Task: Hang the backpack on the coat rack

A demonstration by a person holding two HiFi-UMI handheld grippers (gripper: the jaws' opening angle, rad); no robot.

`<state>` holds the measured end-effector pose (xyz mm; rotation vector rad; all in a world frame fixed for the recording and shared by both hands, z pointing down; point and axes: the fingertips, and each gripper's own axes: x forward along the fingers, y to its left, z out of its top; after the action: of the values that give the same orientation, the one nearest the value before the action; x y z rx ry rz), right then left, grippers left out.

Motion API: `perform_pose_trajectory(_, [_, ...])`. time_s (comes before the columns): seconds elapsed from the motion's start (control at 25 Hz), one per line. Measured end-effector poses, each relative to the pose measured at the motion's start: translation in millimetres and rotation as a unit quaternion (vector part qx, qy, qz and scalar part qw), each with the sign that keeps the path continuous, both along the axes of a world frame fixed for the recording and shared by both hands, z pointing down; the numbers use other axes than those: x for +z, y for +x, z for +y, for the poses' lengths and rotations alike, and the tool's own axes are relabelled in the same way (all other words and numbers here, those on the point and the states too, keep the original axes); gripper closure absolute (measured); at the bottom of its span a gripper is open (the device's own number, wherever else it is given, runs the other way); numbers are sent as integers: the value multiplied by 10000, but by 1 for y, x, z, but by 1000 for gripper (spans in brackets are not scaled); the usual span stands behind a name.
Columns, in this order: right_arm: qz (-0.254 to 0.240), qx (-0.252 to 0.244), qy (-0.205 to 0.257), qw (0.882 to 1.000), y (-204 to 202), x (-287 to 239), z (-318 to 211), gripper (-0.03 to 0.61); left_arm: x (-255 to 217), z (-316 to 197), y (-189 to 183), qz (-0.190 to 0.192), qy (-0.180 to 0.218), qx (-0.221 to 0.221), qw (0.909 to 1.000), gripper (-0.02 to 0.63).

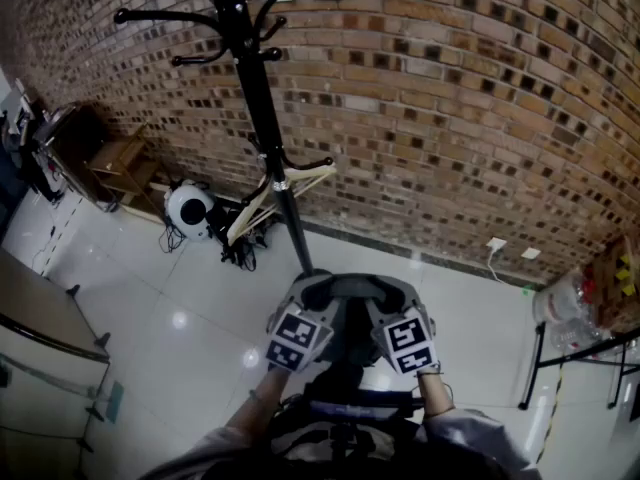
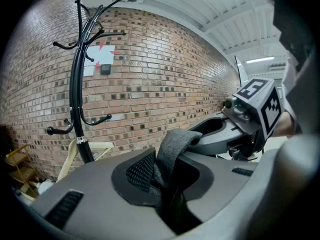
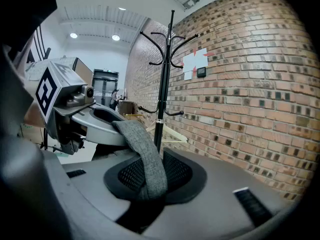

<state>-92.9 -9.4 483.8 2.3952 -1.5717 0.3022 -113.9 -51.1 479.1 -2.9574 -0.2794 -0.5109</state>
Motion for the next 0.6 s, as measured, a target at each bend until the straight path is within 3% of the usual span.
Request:
perform_pose_trajectory(0.36, [166,-405,-177,9989,63,-9,-45,485,-8,-42,61,-35,-80,-161,9998,548])
perform_pose_trajectory(0.6, [377,-520,-50,9979,113,-29,-79,485,-27,-76,110,116,-13,-244,9996,548])
